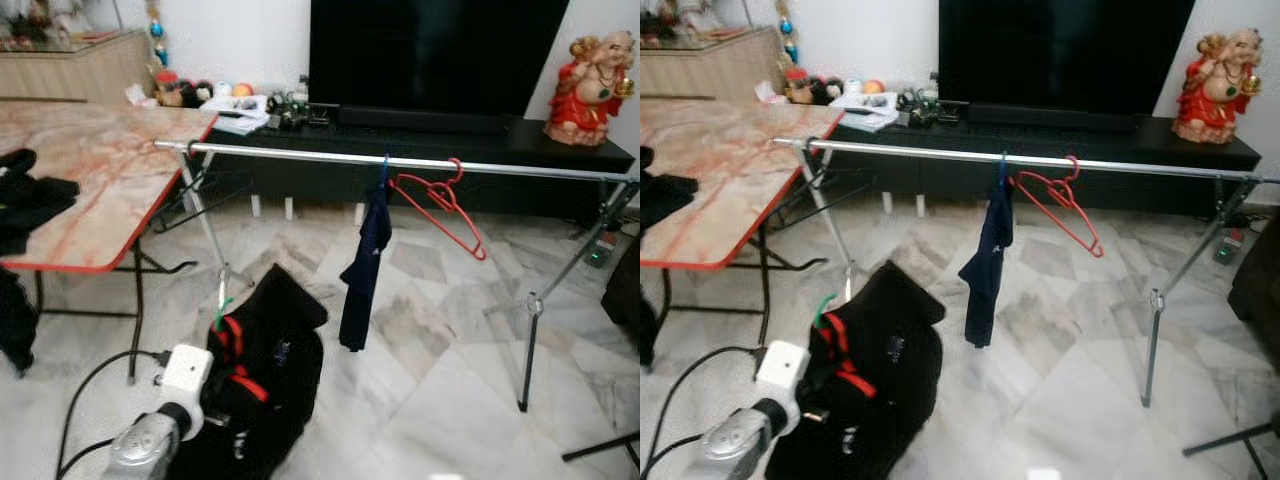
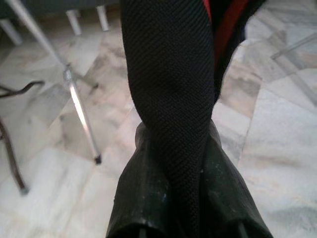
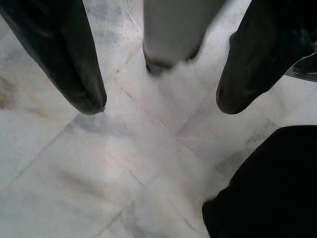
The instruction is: Hang hanger
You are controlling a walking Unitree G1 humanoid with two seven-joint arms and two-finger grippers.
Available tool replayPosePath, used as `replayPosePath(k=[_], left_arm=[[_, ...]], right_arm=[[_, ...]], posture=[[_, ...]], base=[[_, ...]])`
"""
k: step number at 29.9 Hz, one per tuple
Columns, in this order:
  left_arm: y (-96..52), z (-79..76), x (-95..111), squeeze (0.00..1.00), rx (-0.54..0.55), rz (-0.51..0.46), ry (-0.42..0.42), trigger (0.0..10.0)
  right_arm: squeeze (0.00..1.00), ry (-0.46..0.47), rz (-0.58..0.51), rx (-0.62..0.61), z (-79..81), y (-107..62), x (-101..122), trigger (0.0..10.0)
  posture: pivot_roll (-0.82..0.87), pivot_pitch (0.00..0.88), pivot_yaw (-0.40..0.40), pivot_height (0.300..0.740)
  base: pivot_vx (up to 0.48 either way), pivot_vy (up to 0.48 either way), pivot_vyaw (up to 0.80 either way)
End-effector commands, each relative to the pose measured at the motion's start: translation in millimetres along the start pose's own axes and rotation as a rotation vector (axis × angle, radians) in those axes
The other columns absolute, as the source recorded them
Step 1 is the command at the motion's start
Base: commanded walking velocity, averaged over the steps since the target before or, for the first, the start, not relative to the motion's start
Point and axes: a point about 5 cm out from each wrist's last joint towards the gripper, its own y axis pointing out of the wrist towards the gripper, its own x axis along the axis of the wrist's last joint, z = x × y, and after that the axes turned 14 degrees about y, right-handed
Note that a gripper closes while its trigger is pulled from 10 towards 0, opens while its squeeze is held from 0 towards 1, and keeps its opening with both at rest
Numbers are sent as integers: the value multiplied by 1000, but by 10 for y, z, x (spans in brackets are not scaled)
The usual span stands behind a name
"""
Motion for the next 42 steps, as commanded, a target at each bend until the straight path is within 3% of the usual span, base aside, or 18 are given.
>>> replayPosePath(k=[1, 18, 42], left_arm=[[37, -12, 81, 0, -5, -30, 5, 10000], [73, -15, 114, 0, -9, -36, 5, 10000], [159, -19, 196, 0, -19, -55, 10, 10000]], right_arm=[[0, 9, 18, -26, -91, -15, -43, 10000], [0, -6, 32, -20, -122, -18, -46, 10000], [0, 66, 38, -18, -179, -32, -77, 10000]], posture=[[32, 17, 4, 740], [36, 18, 1, 740], [32, 19, -11, 740]], base=[[349, 0, 0], [351, 0, 0], [358, 0, 0]])
